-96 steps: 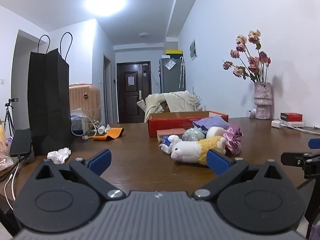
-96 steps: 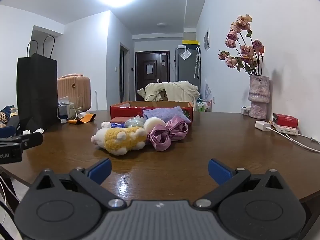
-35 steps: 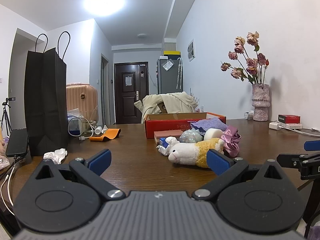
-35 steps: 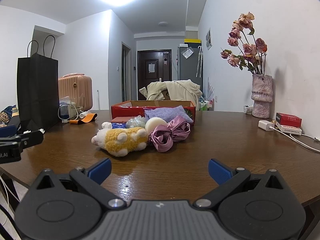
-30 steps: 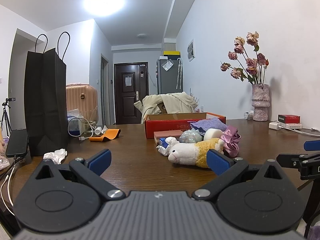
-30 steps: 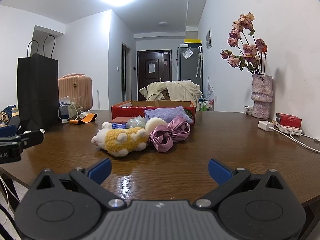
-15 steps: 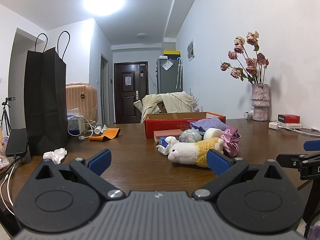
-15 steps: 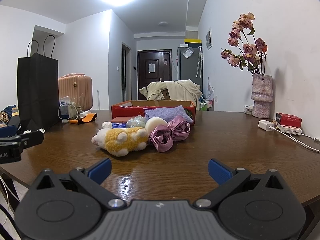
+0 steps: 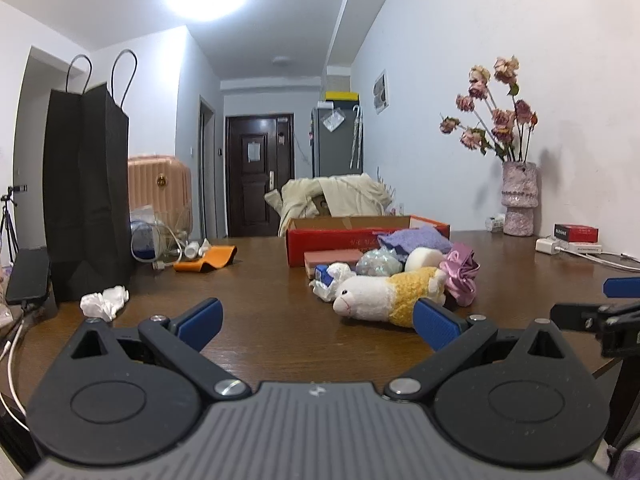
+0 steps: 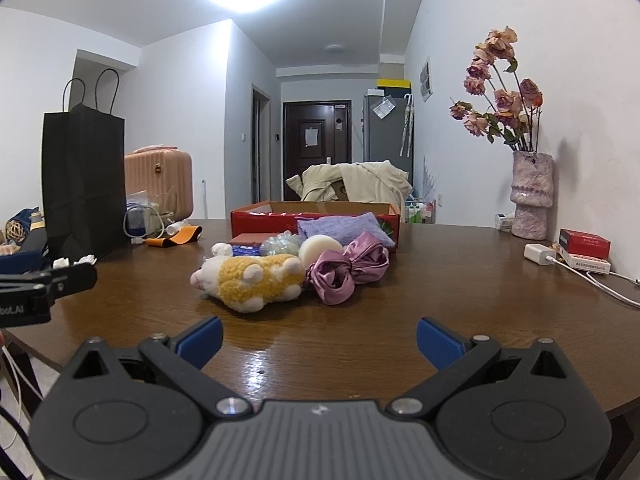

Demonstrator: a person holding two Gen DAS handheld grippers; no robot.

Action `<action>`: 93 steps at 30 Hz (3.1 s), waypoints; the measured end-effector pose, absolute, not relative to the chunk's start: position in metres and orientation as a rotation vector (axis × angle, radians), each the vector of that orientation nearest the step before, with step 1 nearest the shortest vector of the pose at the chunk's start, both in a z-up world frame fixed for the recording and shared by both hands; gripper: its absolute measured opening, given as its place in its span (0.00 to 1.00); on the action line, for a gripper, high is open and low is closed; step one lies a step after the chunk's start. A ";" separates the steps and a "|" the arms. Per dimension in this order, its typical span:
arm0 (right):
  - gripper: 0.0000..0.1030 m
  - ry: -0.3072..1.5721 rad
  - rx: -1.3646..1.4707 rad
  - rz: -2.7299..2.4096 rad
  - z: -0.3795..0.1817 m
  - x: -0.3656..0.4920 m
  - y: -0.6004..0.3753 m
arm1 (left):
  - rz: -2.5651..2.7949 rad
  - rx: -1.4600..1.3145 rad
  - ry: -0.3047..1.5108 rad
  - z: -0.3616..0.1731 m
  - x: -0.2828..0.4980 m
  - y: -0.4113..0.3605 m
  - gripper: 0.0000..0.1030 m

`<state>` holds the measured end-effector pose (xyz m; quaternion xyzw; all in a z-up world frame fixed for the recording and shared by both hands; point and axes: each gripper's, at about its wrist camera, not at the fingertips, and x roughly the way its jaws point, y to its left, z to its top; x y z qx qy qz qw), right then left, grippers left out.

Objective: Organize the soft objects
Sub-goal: 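Reach both grippers to the plush sheep and close on it, then carry the plush sheep into the cardboard box and open both grippers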

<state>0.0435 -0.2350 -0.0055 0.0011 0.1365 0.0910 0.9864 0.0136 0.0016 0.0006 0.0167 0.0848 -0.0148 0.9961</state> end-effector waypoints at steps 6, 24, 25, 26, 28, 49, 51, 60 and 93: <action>1.00 0.252 0.037 0.187 -0.002 0.066 -0.242 | -0.055 0.002 0.246 -0.001 0.055 0.015 1.00; 0.47 0.485 0.225 0.428 0.012 0.227 -0.227 | -0.238 -0.287 0.488 -0.004 0.165 0.001 0.85; 0.44 0.497 0.230 0.446 0.010 0.236 -0.226 | -0.239 -0.301 0.495 -0.005 0.169 0.000 0.81; 0.43 0.511 0.228 0.458 0.009 0.245 -0.224 | -0.238 -0.321 0.502 -0.007 0.172 0.000 0.80; 0.42 0.535 0.225 0.464 0.005 0.259 -0.220 | -0.231 -0.380 0.509 -0.008 0.179 0.005 0.79; 0.40 0.572 0.339 0.571 0.005 0.194 -0.231 | -0.218 -0.513 0.522 0.003 0.167 0.048 0.74; 0.46 0.582 0.357 0.578 0.003 0.197 -0.226 | -0.233 -0.537 0.552 -0.001 0.172 0.046 0.72; 0.47 0.644 0.444 0.578 -0.022 0.204 -0.226 | -0.319 -0.500 0.606 -0.009 0.169 0.036 0.48; 0.42 0.695 0.383 0.494 0.034 0.561 -0.171 | -0.184 -0.357 0.610 0.053 0.503 0.054 0.48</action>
